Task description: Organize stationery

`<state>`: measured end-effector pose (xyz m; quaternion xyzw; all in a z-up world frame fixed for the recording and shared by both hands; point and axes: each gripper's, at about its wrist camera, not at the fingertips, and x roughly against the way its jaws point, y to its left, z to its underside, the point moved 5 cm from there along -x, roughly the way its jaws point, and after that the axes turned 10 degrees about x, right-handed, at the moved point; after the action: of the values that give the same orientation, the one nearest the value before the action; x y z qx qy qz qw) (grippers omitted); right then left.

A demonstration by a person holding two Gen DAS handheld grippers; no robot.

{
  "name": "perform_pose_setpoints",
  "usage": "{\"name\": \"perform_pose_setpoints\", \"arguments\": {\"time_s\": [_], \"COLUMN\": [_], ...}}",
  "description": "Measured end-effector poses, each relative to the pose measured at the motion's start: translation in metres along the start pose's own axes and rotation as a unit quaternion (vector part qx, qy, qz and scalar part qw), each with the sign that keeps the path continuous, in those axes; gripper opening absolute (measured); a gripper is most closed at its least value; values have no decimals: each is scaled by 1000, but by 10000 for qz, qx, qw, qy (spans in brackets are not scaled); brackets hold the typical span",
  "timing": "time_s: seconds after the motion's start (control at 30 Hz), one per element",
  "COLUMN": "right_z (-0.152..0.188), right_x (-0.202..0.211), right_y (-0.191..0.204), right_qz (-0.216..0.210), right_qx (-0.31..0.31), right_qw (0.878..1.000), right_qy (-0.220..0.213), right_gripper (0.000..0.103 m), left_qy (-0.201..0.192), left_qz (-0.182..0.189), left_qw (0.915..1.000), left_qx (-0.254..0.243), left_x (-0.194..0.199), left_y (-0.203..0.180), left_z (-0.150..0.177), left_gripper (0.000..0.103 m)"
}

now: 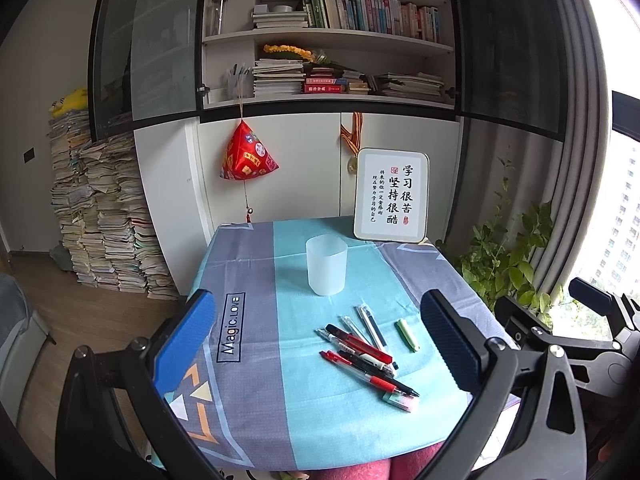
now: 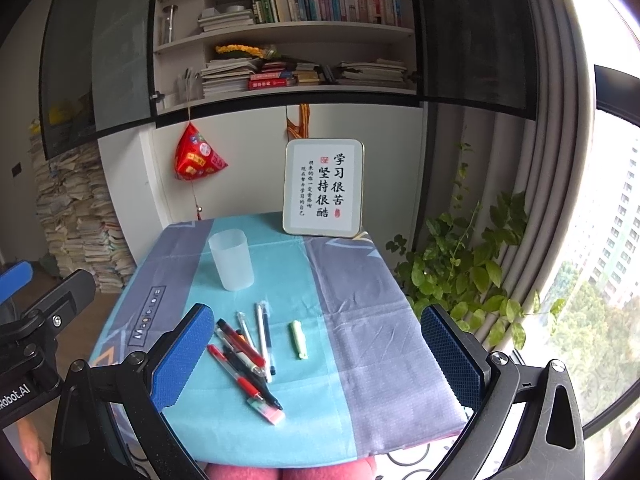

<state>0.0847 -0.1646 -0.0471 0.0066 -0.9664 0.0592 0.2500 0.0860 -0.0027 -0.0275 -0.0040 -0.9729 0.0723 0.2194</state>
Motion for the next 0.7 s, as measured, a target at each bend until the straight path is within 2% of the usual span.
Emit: {"name": "perform_pose_setpoints", "arguments": {"time_s": [0.4, 0.7], "right_z": [1, 1], "right_x": [-9, -30], "right_y": [4, 11], "right_qz": [6, 0], "right_qx": [22, 104], "right_qw": [9999, 9992], "right_qy": [148, 378], "right_gripper": [103, 103], "left_qy": [89, 286], "left_qz": [21, 34], "left_qw": [10000, 9996], "left_qx": [-27, 3], "left_x": [-11, -35], "left_y": [3, 9], "left_z": [4, 7], "left_gripper": [102, 102]}}
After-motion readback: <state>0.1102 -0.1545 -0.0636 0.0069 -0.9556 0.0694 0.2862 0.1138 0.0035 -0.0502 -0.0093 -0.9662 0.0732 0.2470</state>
